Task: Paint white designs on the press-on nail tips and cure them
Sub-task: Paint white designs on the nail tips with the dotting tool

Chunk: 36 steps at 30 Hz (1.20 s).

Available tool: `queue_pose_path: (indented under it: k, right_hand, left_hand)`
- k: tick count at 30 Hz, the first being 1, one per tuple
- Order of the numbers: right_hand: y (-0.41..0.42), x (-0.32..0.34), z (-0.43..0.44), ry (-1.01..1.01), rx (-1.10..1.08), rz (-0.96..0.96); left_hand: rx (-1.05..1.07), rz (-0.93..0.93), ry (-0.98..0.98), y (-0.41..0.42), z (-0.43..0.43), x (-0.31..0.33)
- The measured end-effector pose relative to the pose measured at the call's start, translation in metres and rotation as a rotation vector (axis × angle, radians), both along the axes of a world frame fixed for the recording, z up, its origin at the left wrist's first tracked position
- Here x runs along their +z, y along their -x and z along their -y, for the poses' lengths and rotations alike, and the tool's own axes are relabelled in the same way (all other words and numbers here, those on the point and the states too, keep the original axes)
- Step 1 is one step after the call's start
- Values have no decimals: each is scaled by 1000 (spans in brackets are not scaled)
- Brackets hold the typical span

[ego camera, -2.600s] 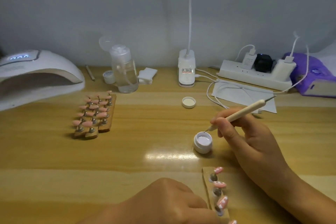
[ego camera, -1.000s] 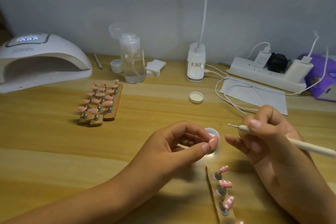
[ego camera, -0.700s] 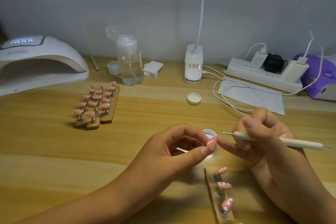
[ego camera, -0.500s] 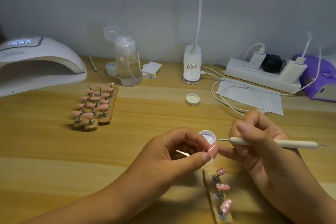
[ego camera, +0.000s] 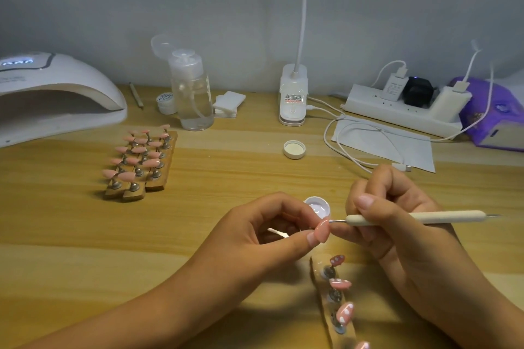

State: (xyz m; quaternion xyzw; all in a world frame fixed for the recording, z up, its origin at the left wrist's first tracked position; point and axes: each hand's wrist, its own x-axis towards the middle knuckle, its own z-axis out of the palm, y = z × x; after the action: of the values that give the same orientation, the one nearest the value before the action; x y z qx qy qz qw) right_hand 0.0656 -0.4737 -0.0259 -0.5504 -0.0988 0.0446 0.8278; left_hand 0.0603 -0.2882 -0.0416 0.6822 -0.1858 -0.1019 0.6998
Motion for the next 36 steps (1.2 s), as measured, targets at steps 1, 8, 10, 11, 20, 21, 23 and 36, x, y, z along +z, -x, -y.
queue_pose_path:
  k: [1, 8, 10, 11, 20, 21, 23, 36]
  right_hand:
    - [0, 0, 0, 5, 5, 2]
    - [0, 1, 0, -8, 5, -8]
    - [0, 1, 0, -10, 1, -8]
    - [0, 1, 0, -8, 3, -8]
    - [0, 1, 0, 0, 6, 3]
    - [1, 1, 0, -2, 11, 2]
    - [1, 1, -1, -5, 15, -2]
    - [0, 1, 1, 3, 19, -3]
  left_hand:
    - [0, -3, 3, 0, 0, 0]
    - [-2, -5, -11, 1, -1, 2]
    - [1, -5, -12, 1, 0, 2]
    - [2, -4, -13, 2, 0, 2]
    - [0, -6, -17, 1, 0, 3]
    - [1, -7, -17, 1, 0, 3]
    - [1, -8, -17, 1, 0, 3]
    - [4, -5, -27, 1, 0, 4]
